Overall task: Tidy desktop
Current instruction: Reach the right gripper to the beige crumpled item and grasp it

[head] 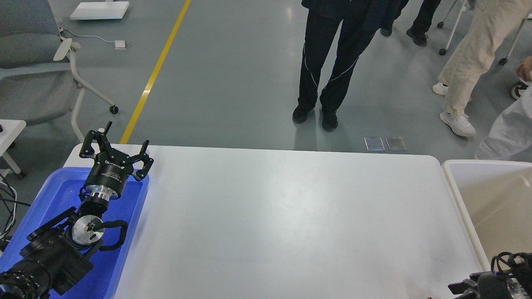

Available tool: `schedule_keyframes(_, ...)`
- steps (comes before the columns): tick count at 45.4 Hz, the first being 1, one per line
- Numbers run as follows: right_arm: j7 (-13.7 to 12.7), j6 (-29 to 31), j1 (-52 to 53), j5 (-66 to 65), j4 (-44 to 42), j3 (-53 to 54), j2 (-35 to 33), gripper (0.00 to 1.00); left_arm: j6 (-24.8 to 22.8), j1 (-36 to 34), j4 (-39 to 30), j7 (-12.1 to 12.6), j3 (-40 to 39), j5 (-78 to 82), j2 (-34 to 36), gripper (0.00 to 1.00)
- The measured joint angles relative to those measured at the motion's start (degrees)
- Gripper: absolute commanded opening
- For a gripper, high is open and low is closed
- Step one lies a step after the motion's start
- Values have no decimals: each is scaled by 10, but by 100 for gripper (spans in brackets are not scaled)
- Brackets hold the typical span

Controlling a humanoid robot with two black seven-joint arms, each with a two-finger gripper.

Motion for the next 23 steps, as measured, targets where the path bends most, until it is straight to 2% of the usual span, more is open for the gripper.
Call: schedule_keyframes(23, 0, -25, -33, 3, -51, 1, 42, 99, 0, 0, 0, 0, 0, 0, 0, 100)
